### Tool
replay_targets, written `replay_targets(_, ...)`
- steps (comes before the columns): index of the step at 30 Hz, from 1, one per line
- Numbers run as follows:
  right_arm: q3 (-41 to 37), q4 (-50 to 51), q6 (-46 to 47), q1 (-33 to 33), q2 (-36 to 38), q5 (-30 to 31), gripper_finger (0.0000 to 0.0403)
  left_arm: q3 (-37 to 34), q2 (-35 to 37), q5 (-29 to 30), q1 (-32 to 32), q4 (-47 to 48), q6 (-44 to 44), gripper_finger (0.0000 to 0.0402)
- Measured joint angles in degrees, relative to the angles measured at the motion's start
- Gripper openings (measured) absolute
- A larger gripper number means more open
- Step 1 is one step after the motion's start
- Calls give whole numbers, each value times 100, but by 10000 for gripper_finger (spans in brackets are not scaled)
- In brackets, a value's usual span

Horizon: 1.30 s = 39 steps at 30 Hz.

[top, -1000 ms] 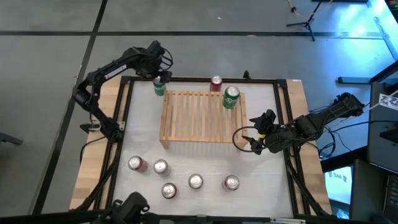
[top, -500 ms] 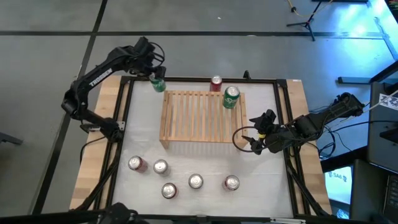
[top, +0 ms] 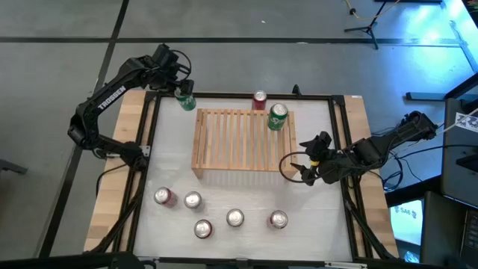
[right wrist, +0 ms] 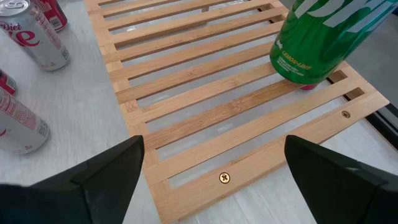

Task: Place canned beverage on shelf
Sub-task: Put the green soda can on the shelf aligned with the other green soda can

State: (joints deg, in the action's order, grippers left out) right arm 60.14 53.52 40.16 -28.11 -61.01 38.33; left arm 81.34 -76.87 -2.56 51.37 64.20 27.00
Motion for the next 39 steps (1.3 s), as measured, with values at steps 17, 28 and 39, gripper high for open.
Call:
replay_targets(17,0,-146,-148,0,0,1,382,-2,668,-472,0,97,291,276)
replay_targets(28,0,-306,-166,-1,0,2,382,-2,1154,-1149,-25,97,591,276)
replay_targets(39,0,-308,-166,1,0,2,382,-4,1244,-1308,-764,-37,980,276)
